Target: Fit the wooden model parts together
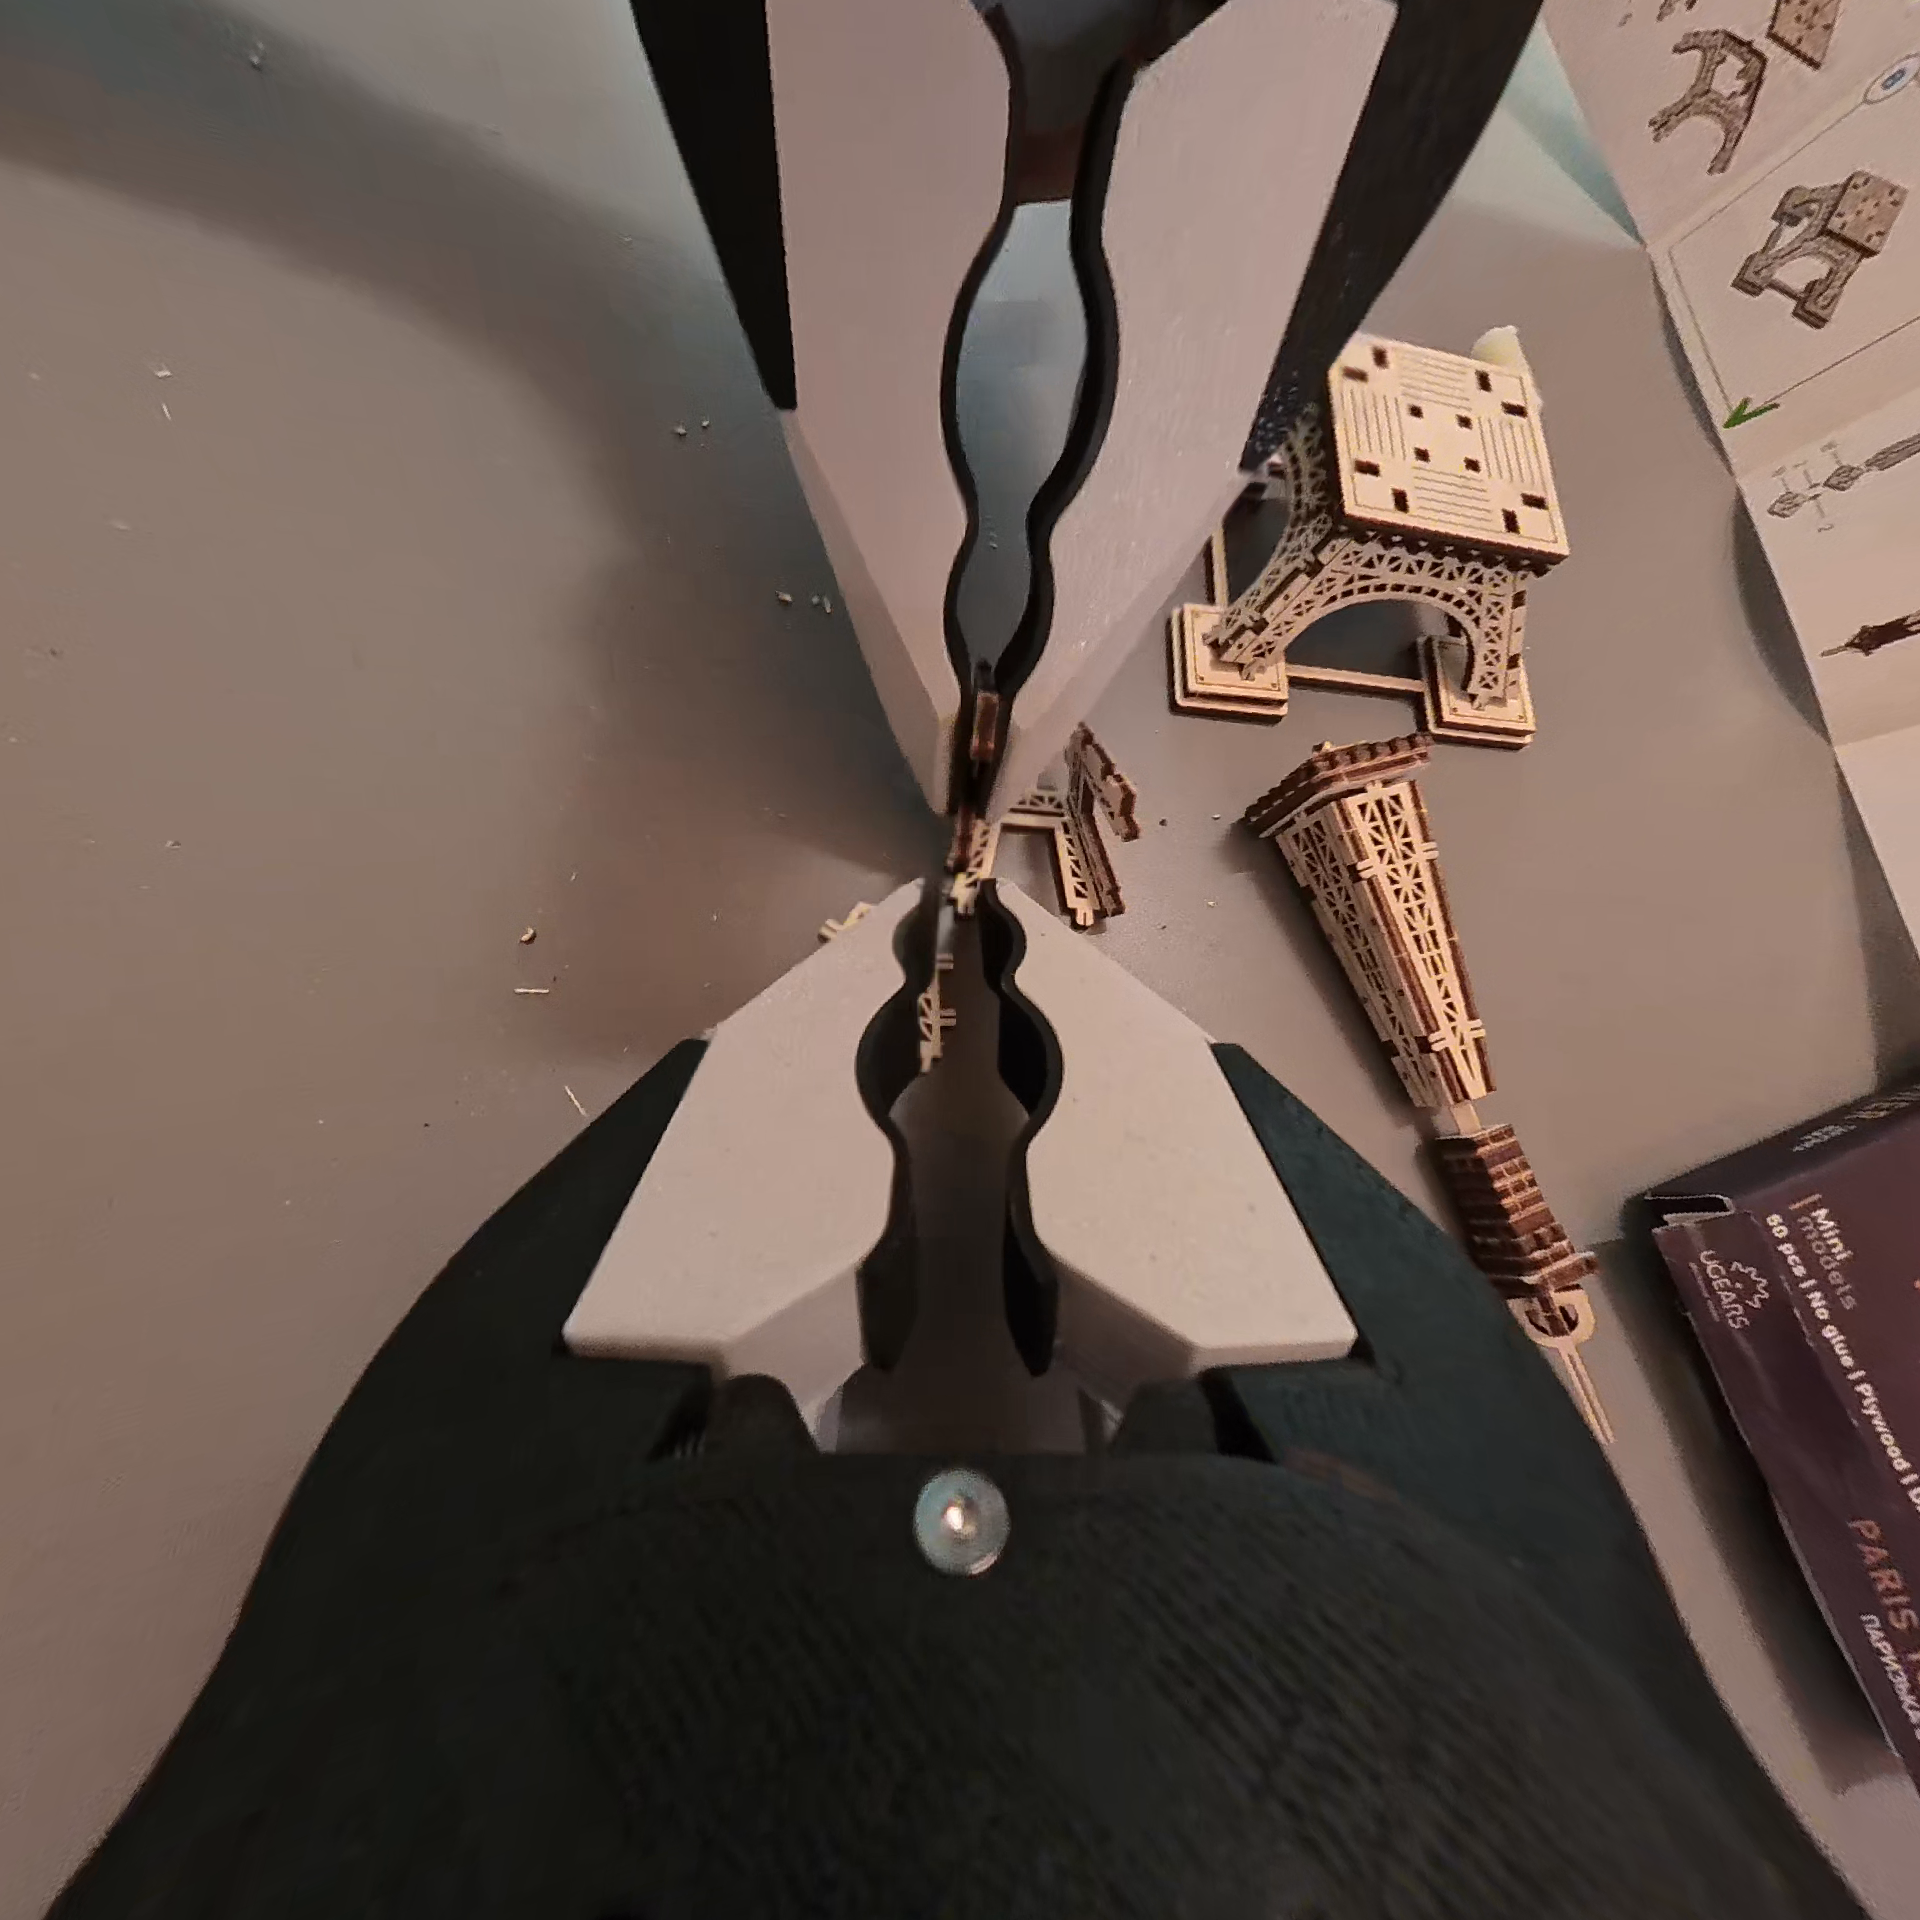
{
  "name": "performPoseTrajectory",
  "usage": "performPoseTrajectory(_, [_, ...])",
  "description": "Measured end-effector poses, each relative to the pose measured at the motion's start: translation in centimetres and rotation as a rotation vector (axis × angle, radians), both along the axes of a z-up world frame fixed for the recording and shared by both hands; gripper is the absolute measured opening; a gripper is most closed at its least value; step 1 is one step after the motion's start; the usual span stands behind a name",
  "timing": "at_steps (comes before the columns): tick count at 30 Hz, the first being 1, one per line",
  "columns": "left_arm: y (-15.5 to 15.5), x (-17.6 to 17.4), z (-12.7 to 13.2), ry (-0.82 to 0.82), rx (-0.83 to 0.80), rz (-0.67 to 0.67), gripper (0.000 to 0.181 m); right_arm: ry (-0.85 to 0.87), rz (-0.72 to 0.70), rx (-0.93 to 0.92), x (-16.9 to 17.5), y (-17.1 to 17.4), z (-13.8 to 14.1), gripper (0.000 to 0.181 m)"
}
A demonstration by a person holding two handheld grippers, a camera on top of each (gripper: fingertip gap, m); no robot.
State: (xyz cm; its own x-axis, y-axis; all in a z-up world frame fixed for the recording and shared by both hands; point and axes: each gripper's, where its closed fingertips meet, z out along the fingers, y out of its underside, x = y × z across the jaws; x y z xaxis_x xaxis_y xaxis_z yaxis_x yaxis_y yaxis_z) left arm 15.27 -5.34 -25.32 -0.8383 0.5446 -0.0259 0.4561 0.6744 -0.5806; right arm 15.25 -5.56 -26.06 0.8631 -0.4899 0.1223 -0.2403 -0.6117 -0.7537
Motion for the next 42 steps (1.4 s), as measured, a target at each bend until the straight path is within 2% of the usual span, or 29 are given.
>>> performPoseTrajectory(4, [0.2,-0.2,-0.3,0.001,0.036,-0.031,0.001,0.004,-0.005,0.01,0.1,-0.2,0.1,0.027])
performPoseTrajectory(11, [-0.7,0.3,0.0,-0.035,0.035,-0.054,0.001,-0.002,-0.082,0.1,1.1,-1.0,1.4,0.036])
performPoseTrajectory(14, [-1.0,0.2,0.0,-0.042,0.026,-0.056,0.001,0.028,-0.118,0.098,1.5,-1.3,1.1,0.035])
performPoseTrajectory(18, [-1.0,0.0,-0.4,-0.028,0.025,-0.042,0.001,0.055,-0.087,0.031,1.1,-1.0,0.0,0.032])
performPoseTrajectory(25, [-0.9,0.2,-0.6,-0.011,-0.022,0.0,0.001,0.044,-0.047,0.042,0.6,-0.6,0.2,0.006])
performPoseTrajectory(28, [-1.0,0.3,-0.7,-0.025,-0.026,0.009,0.001,0.03,-0.042,0.028,0.6,-0.6,0.1,0.002])
performPoseTrajectory(31, [-1.0,0.3,-0.8,-0.035,-0.023,0.013,0.002,0.034,-0.048,0.032,0.7,-0.6,0.2,0.002])
performPoseTrajectory(33, [-1.0,0.3,-0.9,-0.05,-0.02,0.01,0.002,0.023,-0.073,0.024,1.0,-0.9,0.1,0.012])
performPoseTrajectory(36, [-0.9,0.3,-1.0,-0.059,-0.02,0.009,0.004,0.011,-0.068,0.026,1.0,-0.8,0.3,0.01])
performPoseTrajectory(38, [-1.0,0.4,-1.0,-0.062,-0.021,0.014,0.005,0.019,-0.042,0.027,0.6,-0.6,0.2,0.001])
performPoseTrajectory(42, [-0.7,0.6,-0.8,-0.066,-0.024,0.022,0.013,0.019,-0.033,0.004,0.5,-0.5,-0.1,0.001])
